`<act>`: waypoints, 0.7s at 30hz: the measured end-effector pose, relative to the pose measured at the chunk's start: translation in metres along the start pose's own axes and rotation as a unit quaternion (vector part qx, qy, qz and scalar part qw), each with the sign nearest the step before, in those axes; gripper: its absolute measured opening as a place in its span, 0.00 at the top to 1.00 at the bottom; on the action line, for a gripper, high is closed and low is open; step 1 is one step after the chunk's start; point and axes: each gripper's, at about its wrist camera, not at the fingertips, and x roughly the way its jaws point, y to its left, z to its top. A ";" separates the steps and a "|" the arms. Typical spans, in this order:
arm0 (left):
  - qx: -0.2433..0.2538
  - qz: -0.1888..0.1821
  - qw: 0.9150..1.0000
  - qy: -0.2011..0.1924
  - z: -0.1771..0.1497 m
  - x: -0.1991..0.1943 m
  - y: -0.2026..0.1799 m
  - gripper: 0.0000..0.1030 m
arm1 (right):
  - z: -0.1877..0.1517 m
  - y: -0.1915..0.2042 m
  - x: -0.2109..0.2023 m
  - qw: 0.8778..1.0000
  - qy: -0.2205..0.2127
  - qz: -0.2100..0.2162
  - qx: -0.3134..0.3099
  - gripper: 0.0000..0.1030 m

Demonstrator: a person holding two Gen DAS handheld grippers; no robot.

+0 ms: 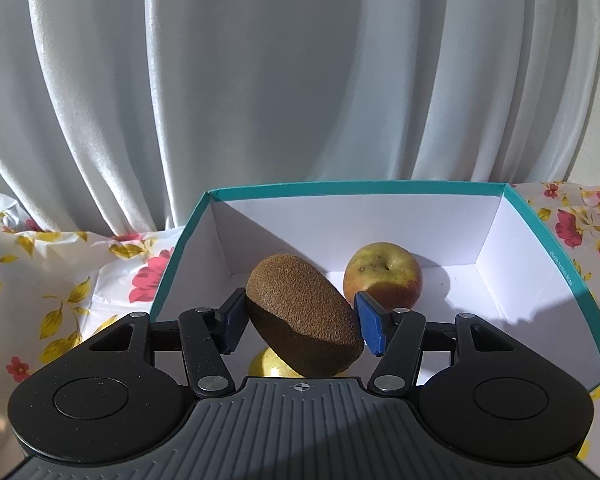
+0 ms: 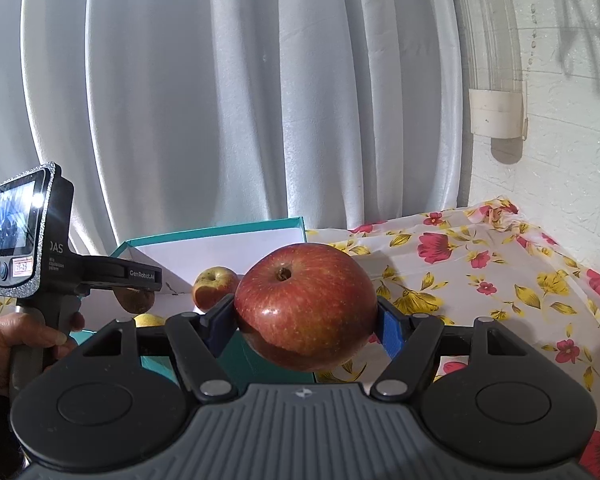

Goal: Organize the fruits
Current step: 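Lower the kiwi into the box and open the left tool while the right tool carries the red apple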

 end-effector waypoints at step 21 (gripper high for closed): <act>0.006 -0.005 1.000 0.023 -0.004 0.034 -0.003 0.38 | 0.002 0.004 0.006 1.000 -0.004 0.004 -0.008 0.31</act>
